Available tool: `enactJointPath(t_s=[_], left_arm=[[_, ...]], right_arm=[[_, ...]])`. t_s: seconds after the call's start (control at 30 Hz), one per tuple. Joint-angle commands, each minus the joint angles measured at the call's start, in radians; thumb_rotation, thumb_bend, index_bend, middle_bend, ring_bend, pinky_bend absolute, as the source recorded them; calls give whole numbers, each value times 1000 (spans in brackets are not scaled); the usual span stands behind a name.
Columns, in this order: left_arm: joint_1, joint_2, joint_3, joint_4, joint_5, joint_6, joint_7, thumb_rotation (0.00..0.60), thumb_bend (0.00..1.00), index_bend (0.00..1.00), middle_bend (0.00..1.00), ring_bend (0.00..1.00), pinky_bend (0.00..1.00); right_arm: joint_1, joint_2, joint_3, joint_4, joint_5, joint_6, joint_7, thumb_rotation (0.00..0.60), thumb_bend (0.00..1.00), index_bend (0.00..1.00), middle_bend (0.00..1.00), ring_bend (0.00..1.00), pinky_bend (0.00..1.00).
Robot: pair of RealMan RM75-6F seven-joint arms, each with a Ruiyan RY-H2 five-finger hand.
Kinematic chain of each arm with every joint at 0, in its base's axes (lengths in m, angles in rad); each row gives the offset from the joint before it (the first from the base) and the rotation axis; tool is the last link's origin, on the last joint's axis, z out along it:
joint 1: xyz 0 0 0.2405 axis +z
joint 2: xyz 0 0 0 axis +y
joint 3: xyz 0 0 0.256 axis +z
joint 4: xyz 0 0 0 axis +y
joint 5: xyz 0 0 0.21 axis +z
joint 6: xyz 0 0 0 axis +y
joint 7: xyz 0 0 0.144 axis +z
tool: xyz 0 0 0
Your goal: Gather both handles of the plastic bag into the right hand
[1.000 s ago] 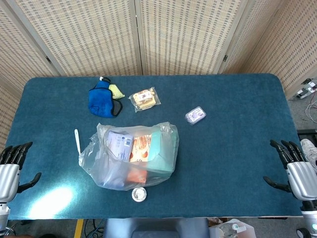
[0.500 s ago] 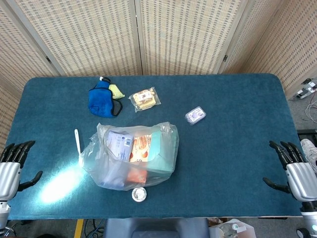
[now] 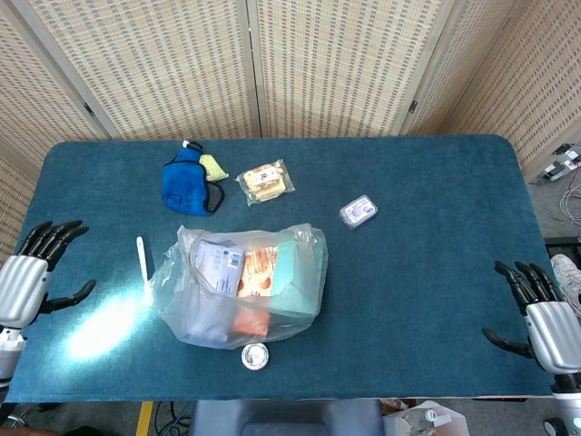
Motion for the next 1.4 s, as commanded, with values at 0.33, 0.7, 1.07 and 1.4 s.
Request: enactJointPath(t_s=[0.33,0.7,1.07,1.4], left_arm=[[-170,11,-80,46,26,-107,-225,600,221,112,122,139,56],[-282,-24,-95,40,65,-157,-317,600,221,74,122,138,56],[-385,-57,-94,5,96,-217,-360,600,220,271,122,138,56],[-438,-118,-120,-9,40,-221,-312,600,221,466,183,165,56]], right_arm=[[-13,0,-8,-14,-4,10,-19,600,146,58,180,67,80],[-16,-2,-7,-13,4,6,-21,600,146,58,180,67,80],[-4,-4,-7,-8,1,-16,-16,600,146,58,180,67,80],[36,3,-6,-21,-29,-61,-12,600,146,58,180,67,80]])
